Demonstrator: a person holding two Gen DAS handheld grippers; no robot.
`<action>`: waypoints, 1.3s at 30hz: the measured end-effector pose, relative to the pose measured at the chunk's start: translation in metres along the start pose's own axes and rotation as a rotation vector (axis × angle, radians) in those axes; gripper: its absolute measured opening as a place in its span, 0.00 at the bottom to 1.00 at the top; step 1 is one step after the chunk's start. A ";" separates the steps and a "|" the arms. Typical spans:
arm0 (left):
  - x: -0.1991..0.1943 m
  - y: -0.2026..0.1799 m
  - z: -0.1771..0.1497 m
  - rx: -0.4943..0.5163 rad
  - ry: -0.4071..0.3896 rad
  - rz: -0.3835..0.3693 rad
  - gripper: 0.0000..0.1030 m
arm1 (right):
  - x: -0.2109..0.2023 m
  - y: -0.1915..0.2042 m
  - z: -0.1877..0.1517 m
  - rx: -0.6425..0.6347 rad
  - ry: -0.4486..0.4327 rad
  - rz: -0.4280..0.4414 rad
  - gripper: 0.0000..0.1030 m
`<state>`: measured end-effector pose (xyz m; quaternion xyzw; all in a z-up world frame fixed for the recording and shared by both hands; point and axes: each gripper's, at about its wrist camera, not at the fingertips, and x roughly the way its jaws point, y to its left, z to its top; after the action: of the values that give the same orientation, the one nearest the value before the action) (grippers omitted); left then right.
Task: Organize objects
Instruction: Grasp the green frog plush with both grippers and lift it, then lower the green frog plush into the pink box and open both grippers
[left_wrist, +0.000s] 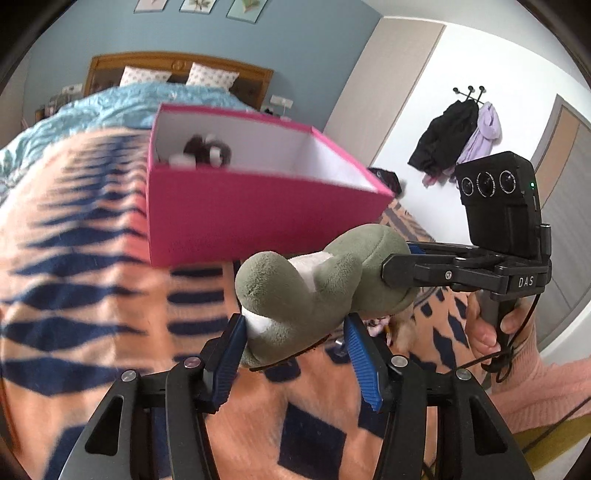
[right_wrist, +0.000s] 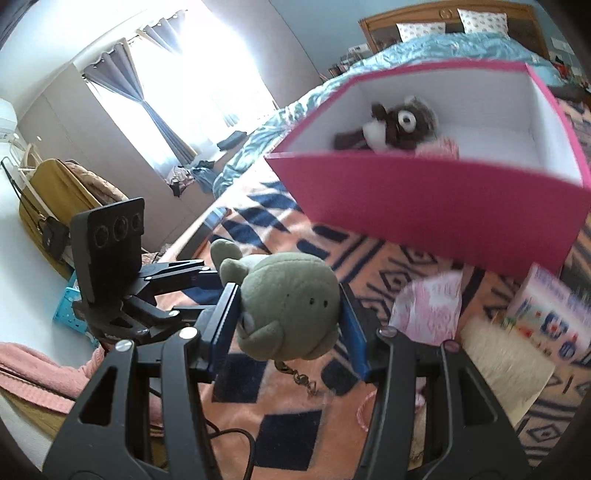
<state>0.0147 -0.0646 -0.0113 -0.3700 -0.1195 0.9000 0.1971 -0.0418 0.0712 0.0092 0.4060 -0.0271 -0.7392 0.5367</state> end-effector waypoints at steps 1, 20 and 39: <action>-0.002 -0.002 0.006 0.011 -0.012 0.007 0.53 | -0.003 0.002 0.005 -0.011 -0.009 0.000 0.53; -0.013 -0.005 0.115 0.126 -0.138 0.041 0.54 | -0.024 0.018 0.119 -0.159 -0.144 0.022 0.52; 0.052 0.054 0.142 0.044 -0.015 0.175 0.53 | 0.047 -0.047 0.172 -0.074 0.014 0.041 0.51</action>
<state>-0.1343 -0.1001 0.0361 -0.3680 -0.0686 0.9188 0.1250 -0.1910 -0.0153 0.0752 0.3903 -0.0043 -0.7258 0.5664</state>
